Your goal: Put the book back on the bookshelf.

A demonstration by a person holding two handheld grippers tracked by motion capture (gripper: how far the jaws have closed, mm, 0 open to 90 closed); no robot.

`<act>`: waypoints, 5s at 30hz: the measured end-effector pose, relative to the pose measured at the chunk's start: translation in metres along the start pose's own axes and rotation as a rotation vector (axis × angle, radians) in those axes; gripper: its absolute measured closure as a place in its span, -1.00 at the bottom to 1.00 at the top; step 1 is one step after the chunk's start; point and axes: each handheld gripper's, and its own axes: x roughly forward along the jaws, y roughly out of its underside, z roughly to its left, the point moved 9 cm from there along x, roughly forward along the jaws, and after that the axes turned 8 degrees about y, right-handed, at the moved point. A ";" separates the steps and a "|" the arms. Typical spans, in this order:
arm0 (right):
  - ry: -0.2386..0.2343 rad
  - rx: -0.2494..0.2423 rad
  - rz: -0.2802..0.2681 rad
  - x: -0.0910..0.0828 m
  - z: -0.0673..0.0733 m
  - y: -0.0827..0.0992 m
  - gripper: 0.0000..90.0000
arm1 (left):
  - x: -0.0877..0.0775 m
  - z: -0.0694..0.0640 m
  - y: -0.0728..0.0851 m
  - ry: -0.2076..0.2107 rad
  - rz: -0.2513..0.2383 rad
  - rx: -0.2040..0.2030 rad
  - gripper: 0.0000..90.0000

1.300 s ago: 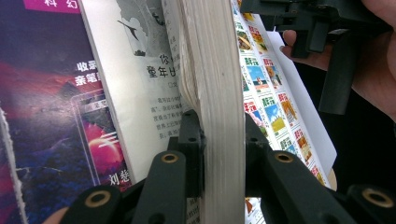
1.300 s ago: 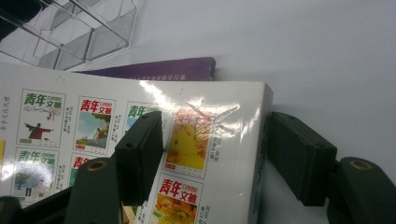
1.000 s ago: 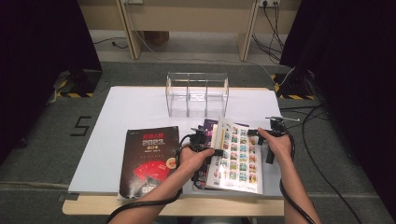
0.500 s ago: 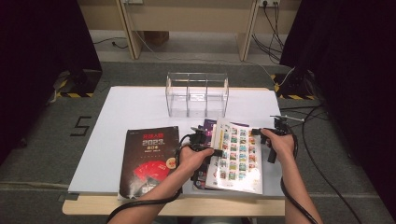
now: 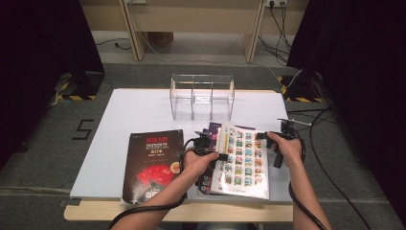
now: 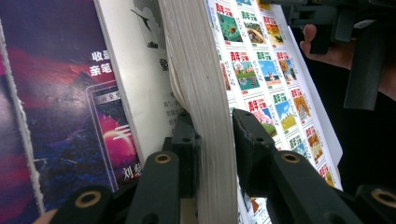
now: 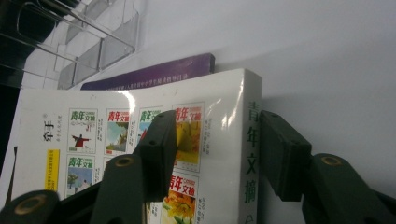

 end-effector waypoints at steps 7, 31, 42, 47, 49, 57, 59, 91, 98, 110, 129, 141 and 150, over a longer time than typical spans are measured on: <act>-0.020 -0.020 0.009 0.004 0.001 0.004 -0.08 | 0.000 -0.001 0.000 -0.006 -0.001 0.009 0.59; -0.071 0.018 -0.009 -0.014 0.007 0.002 0.34 | 0.000 0.001 0.000 -0.018 0.004 -0.006 0.57; -0.077 0.016 0.015 -0.015 0.007 0.004 0.39 | 0.000 0.001 0.000 -0.020 0.004 -0.006 0.56; -0.085 0.029 -0.015 -0.019 0.010 0.003 0.47 | -0.001 0.002 0.000 -0.015 -0.001 -0.013 0.56; -0.077 0.023 -0.019 -0.018 0.011 0.002 0.46 | -0.001 0.002 0.000 -0.016 -0.001 -0.011 0.56; -0.016 0.038 -0.041 -0.011 0.010 0.004 0.38 | -0.002 0.002 0.000 -0.019 0.001 -0.006 0.55; -0.052 0.053 -0.050 -0.014 0.010 0.004 0.48 | -0.002 0.002 0.000 -0.017 0.001 -0.009 0.55; -0.175 -0.116 -0.247 -0.073 0.071 0.000 0.63 | -0.144 0.046 -0.004 -0.262 -0.155 0.283 -0.19; -0.184 -0.165 -0.324 -0.095 0.095 -0.003 0.63 | -0.186 0.067 0.009 -0.306 -0.214 0.279 -0.17; -0.132 -0.275 -0.459 -0.123 0.131 -0.009 0.64 | -0.229 0.092 0.036 -0.359 -0.301 0.258 -0.15; -0.136 -0.345 -0.578 -0.145 0.167 -0.020 0.64 | -0.246 0.111 0.046 -0.398 -0.367 0.216 -0.14; -0.144 -0.356 -0.624 -0.149 0.185 -0.030 0.64 | -0.248 0.111 0.045 -0.396 -0.378 0.213 -0.14; -0.139 -0.352 -0.655 -0.147 0.198 -0.046 0.64 | -0.252 0.114 0.043 -0.400 -0.389 0.209 -0.14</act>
